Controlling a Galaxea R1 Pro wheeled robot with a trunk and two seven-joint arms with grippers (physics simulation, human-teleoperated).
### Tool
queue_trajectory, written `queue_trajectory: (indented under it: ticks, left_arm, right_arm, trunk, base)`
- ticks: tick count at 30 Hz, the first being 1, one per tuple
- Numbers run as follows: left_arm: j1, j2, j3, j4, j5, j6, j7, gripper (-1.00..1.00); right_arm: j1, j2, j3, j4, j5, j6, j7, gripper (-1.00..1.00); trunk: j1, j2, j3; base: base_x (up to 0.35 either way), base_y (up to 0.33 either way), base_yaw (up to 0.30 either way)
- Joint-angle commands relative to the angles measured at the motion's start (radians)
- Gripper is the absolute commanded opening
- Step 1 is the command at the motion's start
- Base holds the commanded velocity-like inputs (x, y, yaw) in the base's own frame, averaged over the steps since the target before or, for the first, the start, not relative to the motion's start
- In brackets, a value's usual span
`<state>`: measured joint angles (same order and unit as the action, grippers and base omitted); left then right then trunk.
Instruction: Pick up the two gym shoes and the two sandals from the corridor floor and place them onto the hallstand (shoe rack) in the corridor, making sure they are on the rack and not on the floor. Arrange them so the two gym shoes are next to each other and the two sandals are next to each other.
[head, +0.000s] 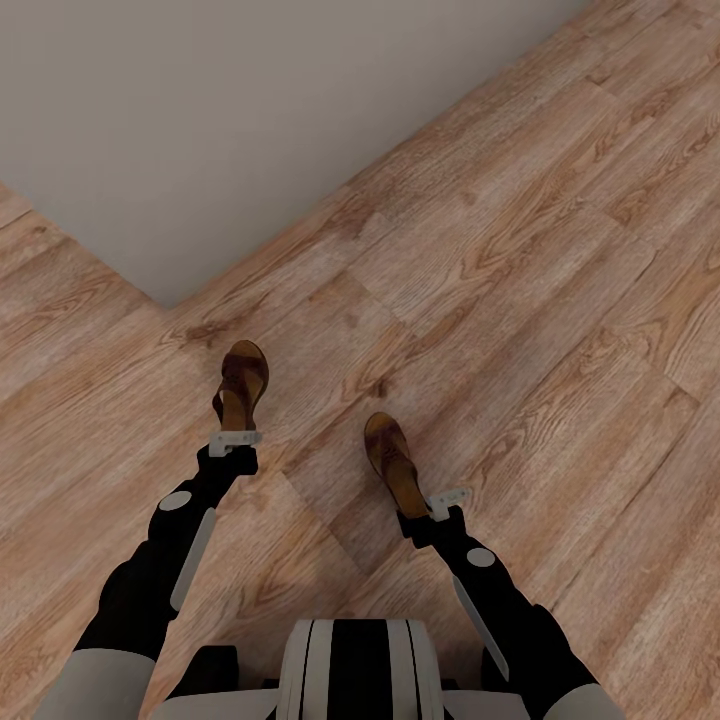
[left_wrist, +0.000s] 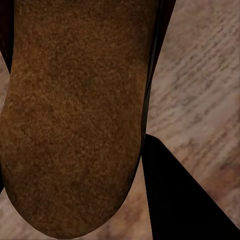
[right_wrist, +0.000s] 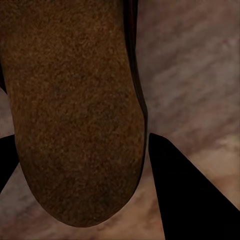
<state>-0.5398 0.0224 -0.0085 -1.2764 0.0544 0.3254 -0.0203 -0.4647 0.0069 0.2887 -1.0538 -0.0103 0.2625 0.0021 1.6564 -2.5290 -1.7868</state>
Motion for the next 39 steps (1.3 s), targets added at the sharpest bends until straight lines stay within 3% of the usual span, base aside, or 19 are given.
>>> queue_trajectory:
  ticks: [1,22,39]
  left_arm:
    - [0.0,0.001,-0.001,-0.001,0.002,0.006,-0.003,-1.0]
    - [0.0,0.001,-0.001,-0.001,0.002,0.006,-0.003,-1.0]
    - [0.0,0.001,-0.001,-0.001,0.002,0.006,-0.003,-1.0]
  right_arm:
    - [0.0,0.0,0.0,-0.002,-0.005,0.006,-0.001,-1.0]
    - [0.0,0.0,0.001,-0.002,-0.005,0.006,-0.001,-1.0]
    - [0.0,0.0,0.001,-0.003,-0.005,0.006,-0.001,-1.0]
  trunk:
    - [0.0,0.0,0.0]
    - [0.0,0.0,0.0]
    - [-0.008,0.004,0.065]
  base:
    - [0.0,0.0,0.0]
    - [0.0,0.0,0.0]
    - [0.0,0.0,0.0]
